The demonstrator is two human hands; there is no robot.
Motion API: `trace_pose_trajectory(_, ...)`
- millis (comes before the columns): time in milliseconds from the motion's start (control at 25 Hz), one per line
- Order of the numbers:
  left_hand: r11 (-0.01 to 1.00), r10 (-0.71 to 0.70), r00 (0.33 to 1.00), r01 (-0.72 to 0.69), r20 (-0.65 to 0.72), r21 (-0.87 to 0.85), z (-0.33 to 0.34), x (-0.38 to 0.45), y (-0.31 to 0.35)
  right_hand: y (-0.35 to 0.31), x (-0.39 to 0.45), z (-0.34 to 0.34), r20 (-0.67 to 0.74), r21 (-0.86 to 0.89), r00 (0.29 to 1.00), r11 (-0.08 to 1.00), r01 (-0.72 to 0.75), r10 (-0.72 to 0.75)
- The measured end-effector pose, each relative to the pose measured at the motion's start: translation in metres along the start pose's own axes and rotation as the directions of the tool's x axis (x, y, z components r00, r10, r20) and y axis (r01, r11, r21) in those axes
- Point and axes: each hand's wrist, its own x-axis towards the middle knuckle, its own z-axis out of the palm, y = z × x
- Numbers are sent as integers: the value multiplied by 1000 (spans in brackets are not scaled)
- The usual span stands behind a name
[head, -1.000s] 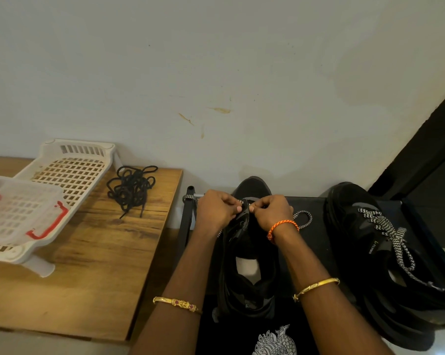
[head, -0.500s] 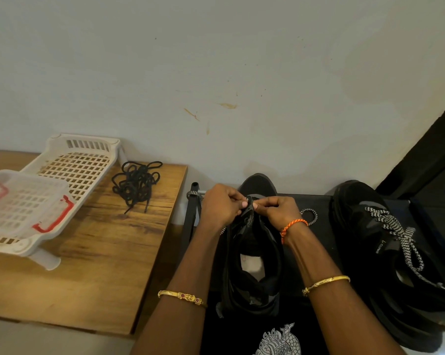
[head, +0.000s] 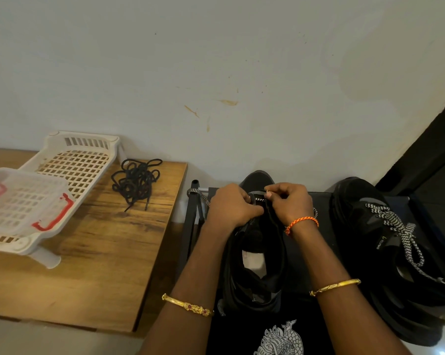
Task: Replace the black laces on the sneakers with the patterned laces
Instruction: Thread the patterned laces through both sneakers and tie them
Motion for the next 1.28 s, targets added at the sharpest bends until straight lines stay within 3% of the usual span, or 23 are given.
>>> trace_pose_trajectory(80, 1000, 6, 1000, -5, -25, 26, -3, -1, 2, -1, -1, -2, 2, -3, 1000, 1000, 7, -7)
trace_pose_trajectory(240, 987, -59, 998, 58, -2, -149, -12, 1, -3, -2, -4, -1, 31, -130, 998, 990, 50, -46)
trace_pose_trajectory(320, 968, -97, 995, 100, 23, -230, -12, 0, -4, 1, -2, 8, 43, -229, 999, 973, 36, -27)
trace_pose_trajectory(440, 933, -134, 988, 152, 75, -328, -14, -2, -3, 1, -1, 18, 21, -237, 998, 970, -53, 60)
trace_pose_trajectory(560, 899, -167, 978, 204, 127, -388, -16, -1, -5, 3, 0, 19, 41, -294, 997, 955, -46, 61)
trace_pose_trajectory(1000, 855, -138, 965, 230, 224, -464, -16, 4, -13, 4, -2, 22, 73, -168, 983, 974, -151, 165)
trace_pose_trajectory(1280, 857, -153, 984, 179, 93, -483, -7, 5, -16, -5, -11, 16, 117, -233, 980, 964, -128, 159)
